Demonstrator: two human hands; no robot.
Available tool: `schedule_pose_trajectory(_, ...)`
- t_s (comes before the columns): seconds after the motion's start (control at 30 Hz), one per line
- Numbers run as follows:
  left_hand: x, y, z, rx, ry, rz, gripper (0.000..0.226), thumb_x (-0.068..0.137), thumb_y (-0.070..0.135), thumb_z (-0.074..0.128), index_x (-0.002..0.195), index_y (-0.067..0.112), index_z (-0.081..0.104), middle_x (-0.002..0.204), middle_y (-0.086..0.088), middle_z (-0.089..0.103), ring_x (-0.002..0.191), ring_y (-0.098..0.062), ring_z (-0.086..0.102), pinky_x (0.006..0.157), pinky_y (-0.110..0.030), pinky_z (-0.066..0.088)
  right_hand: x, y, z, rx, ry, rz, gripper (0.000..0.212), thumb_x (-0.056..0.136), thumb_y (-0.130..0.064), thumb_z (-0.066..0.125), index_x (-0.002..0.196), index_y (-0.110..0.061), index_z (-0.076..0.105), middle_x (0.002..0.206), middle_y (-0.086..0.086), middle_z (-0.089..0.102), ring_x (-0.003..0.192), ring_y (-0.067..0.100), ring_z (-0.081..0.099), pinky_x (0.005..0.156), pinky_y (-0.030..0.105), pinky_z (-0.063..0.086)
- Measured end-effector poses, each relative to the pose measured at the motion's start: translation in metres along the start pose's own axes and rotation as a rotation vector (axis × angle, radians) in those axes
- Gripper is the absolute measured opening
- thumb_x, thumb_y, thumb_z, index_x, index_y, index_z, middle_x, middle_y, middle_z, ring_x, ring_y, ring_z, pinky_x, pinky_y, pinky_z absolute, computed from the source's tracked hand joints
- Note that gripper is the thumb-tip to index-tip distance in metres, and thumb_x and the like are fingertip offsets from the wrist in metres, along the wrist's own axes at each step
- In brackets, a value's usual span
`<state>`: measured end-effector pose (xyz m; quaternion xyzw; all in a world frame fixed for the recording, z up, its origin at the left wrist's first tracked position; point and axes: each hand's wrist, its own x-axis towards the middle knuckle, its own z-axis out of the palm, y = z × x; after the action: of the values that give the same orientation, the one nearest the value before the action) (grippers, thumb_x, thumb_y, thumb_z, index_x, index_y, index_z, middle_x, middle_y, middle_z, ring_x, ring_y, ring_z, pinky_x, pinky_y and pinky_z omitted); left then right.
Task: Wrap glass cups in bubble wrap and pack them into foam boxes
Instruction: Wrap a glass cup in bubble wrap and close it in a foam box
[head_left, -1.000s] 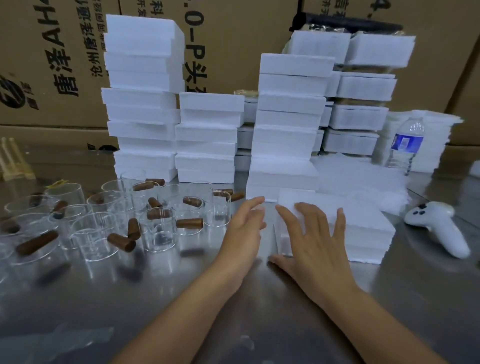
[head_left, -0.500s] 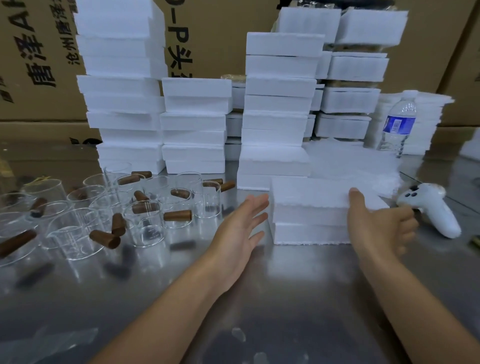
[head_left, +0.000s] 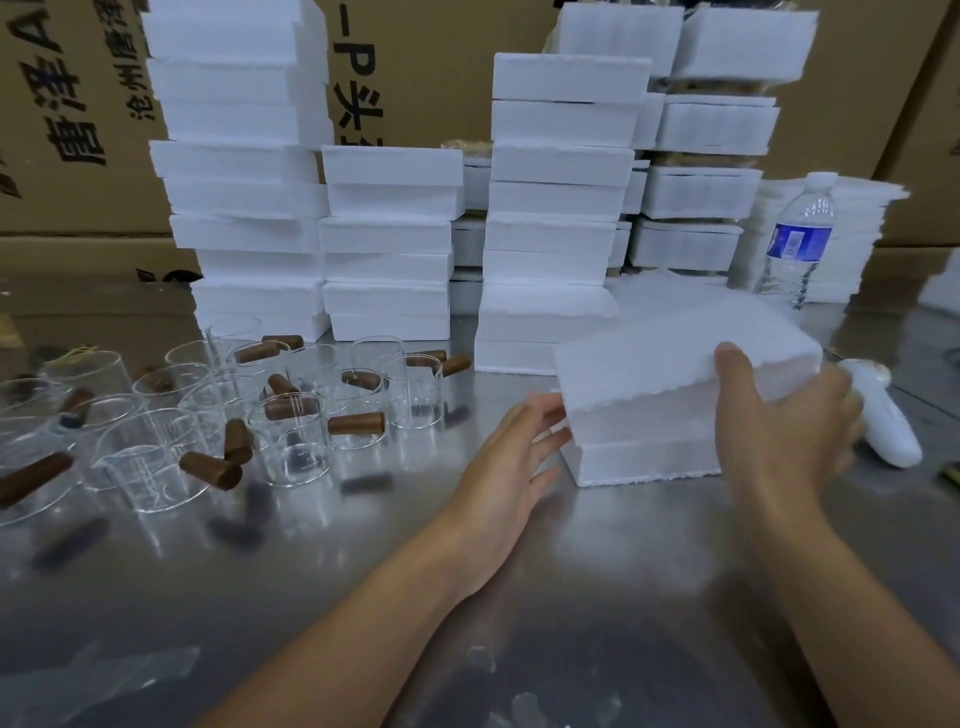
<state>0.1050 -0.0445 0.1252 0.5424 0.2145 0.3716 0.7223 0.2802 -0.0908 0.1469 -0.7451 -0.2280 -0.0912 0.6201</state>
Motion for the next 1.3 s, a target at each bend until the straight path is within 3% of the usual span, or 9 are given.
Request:
schedule_pose_trajectory(0.13, 0.004, 0.002, -0.005, -0.017, 0.074, -0.021, 0.038, 0.098, 0.044, 0.029, 0.111, 0.023, 0.058, 0.11, 0.01, 0.066, 0.106, -0.004, 0.06, 0.099, -0.03, 0.039, -0.018, -0.019, -0.004, 0.225, -0.1, -0.268, 0.073, 0.07, -0.061, 0.058, 0.129, -0.027, 0.032, 0.118, -0.014, 0.05, 0.121, 0.021, 0.045, 0.101, 0.047, 0.04)
schedule_pose_trajectory(0.27, 0.006, 0.005, -0.004, 0.024, 0.202, -0.038, 0.032, 0.1, 0.035, 0.04, 0.119, 0.014, 0.055, 0.118, -0.007, 0.064, 0.103, -0.016, 0.061, 0.093, -0.036, 0.047, -0.044, -0.031, 0.0, 0.404, -0.242, -0.486, 0.088, 0.074, -0.032, 0.073, 0.142, -0.024, 0.017, 0.127, -0.033, 0.033, 0.117, 0.005, 0.049, 0.093, 0.015, 0.043)
schedule_pose_trajectory(0.4, 0.005, 0.003, -0.004, 0.065, 0.268, -0.049, 0.027, 0.099, 0.026, 0.045, 0.12, 0.012, 0.056, 0.115, -0.011, 0.063, 0.1, -0.02, 0.061, 0.084, -0.033, 0.053, -0.059, -0.029, 0.007, 0.427, -0.385, -0.579, 0.091, 0.074, -0.017, 0.078, 0.142, -0.019, 0.018, 0.111, -0.054, 0.041, 0.101, -0.015, 0.053, 0.081, 0.0, 0.039)
schedule_pose_trajectory(0.53, 0.005, 0.004, -0.008, 0.083, 0.244, -0.071, 0.03, 0.101, 0.025, 0.04, 0.121, 0.009, 0.057, 0.114, -0.011, 0.065, 0.095, -0.018, 0.063, 0.079, -0.03, 0.054, -0.065, -0.025, 0.012, 0.332, -0.542, -0.633, 0.062, 0.077, -0.02, 0.074, 0.12, -0.039, 0.033, 0.108, -0.048, 0.044, 0.105, -0.02, 0.045, 0.085, -0.002, 0.032)
schedule_pose_trajectory(0.63, 0.002, 0.007, -0.01, 0.121, 0.143, -0.069, 0.026, 0.099, 0.025, 0.043, 0.096, 0.019, 0.068, 0.094, 0.001, 0.071, 0.086, -0.012, 0.066, 0.083, -0.031, 0.053, -0.066, -0.025, 0.013, 0.322, -0.548, -0.64, 0.051, 0.081, -0.024, 0.071, 0.116, -0.039, 0.037, 0.111, -0.035, 0.044, 0.105, -0.012, 0.047, 0.089, 0.006, 0.039)
schedule_pose_trajectory(0.73, 0.001, 0.008, -0.013, 0.211, 0.046, -0.101, 0.026, 0.097, 0.027, 0.049, 0.101, 0.015, 0.071, 0.103, 0.002, 0.073, 0.1, -0.013, 0.066, 0.092, -0.033, 0.052, -0.064, -0.025, 0.011, 0.28, -0.562, -0.678, 0.046, 0.081, -0.031, 0.07, 0.114, -0.041, 0.039, 0.113, -0.03, 0.04, 0.104, -0.014, 0.046, 0.084, 0.003, 0.04)
schedule_pose_trajectory(0.83, 0.006, 0.011, -0.02, 0.217, 0.179, -0.09, 0.017, 0.095, 0.022, 0.055, 0.098, 0.015, 0.07, 0.107, -0.003, 0.07, 0.104, -0.019, 0.064, 0.088, -0.032, 0.054, -0.062, -0.022, 0.008, 0.268, -0.6, -0.689, 0.043, 0.08, -0.03, 0.069, 0.116, -0.035, 0.046, 0.115, -0.022, 0.047, 0.103, -0.013, 0.049, 0.084, 0.005, 0.043)
schedule_pose_trajectory(1.1, 0.005, 0.047, -0.058, -0.12, 0.483, 0.214, 0.02, 0.098, 0.016, 0.046, 0.093, 0.014, 0.065, 0.076, 0.002, 0.073, 0.075, -0.012, 0.069, 0.064, -0.023, 0.056, -0.06, -0.023, 0.003, 0.331, -0.733, -0.668, 0.048, 0.083, -0.013, 0.069, 0.116, -0.043, 0.051, 0.109, -0.025, 0.056, 0.099, -0.001, 0.056, 0.082, 0.013, 0.045)
schedule_pose_trajectory(1.3, -0.003, 0.06, -0.07, -0.089, 0.605, 0.29, 0.015, 0.096, 0.019, 0.051, 0.097, 0.019, 0.065, 0.084, 0.006, 0.074, 0.082, -0.009, 0.07, 0.071, -0.024, 0.056, -0.059, -0.013, 0.001, 0.114, -0.919, -0.77, 0.046, 0.085, -0.02, 0.068, 0.113, -0.052, 0.052, 0.113, -0.028, 0.055, 0.106, -0.009, 0.05, 0.09, 0.004, 0.033)
